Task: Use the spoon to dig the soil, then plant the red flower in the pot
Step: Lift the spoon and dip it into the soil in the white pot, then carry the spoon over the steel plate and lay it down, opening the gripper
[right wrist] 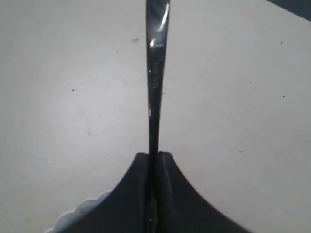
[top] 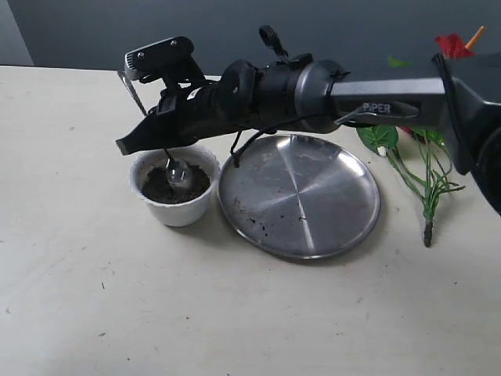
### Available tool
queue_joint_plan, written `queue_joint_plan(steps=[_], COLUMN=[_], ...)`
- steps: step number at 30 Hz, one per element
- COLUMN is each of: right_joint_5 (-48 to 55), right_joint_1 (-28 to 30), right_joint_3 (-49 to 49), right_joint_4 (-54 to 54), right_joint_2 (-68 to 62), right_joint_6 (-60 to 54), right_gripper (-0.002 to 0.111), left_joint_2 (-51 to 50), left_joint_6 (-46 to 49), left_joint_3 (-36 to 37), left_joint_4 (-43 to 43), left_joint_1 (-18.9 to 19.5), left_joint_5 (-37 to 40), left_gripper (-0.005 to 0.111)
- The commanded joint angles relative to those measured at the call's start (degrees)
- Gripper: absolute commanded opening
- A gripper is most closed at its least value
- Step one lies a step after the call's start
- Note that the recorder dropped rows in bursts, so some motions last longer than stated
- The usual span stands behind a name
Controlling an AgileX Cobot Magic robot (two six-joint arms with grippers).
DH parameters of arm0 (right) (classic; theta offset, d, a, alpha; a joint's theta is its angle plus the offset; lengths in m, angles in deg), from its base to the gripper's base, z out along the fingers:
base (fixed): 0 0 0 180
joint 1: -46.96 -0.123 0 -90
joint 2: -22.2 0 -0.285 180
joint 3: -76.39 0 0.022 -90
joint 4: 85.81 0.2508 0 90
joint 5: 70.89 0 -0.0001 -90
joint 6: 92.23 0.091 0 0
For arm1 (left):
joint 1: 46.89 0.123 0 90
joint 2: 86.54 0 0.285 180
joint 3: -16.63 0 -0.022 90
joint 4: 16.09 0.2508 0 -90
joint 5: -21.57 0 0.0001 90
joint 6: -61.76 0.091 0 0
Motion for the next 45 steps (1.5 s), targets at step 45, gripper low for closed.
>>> queue_joint_plan(steps=[45], right_joint_5=[26.51], right_joint_1=[17.48], right_joint_3=[-0.17], right_joint_4=[-29.02], right_joint_2=[13.85], right_joint_6=[27.14], right_gripper=[-0.001], left_joint_2=[0.07], left_joint_6=[-0.25], left_joint_3=[-0.13], left_joint_4=[0.02], left_joint_1=[-0.31], left_joint_5=[-0.79], left_gripper=[0.001])
